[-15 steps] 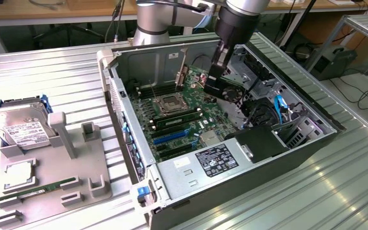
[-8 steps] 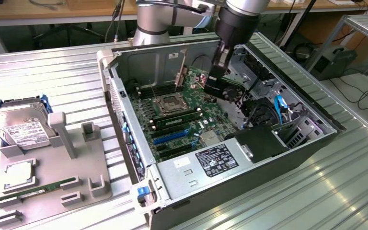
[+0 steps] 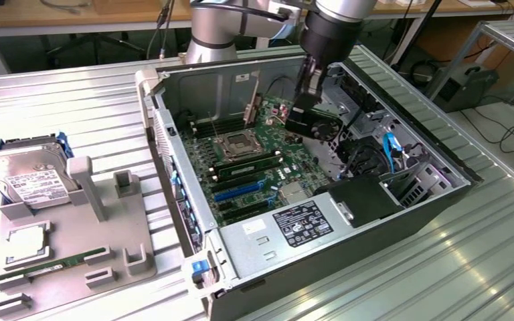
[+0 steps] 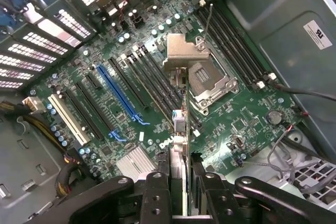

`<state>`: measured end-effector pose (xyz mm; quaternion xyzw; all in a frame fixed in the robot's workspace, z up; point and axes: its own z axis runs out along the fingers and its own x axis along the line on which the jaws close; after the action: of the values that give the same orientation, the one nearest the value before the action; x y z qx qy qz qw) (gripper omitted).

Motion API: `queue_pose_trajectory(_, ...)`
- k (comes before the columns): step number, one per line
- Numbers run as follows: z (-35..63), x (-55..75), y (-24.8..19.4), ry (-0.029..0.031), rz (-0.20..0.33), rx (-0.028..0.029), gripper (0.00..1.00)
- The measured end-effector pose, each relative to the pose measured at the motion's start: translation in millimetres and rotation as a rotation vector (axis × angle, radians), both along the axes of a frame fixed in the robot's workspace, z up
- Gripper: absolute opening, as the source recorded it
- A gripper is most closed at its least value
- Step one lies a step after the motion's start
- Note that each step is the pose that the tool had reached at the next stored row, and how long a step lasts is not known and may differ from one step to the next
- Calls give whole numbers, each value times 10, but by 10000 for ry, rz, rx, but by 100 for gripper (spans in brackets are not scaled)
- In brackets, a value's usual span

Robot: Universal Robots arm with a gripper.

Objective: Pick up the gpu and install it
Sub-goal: 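Insert the gpu into the slot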

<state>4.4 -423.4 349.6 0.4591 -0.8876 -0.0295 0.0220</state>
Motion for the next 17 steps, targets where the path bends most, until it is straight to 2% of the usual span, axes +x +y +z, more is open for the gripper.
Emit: queue_pose_trajectory(17,-14,0,0,-13,1061,9,27)
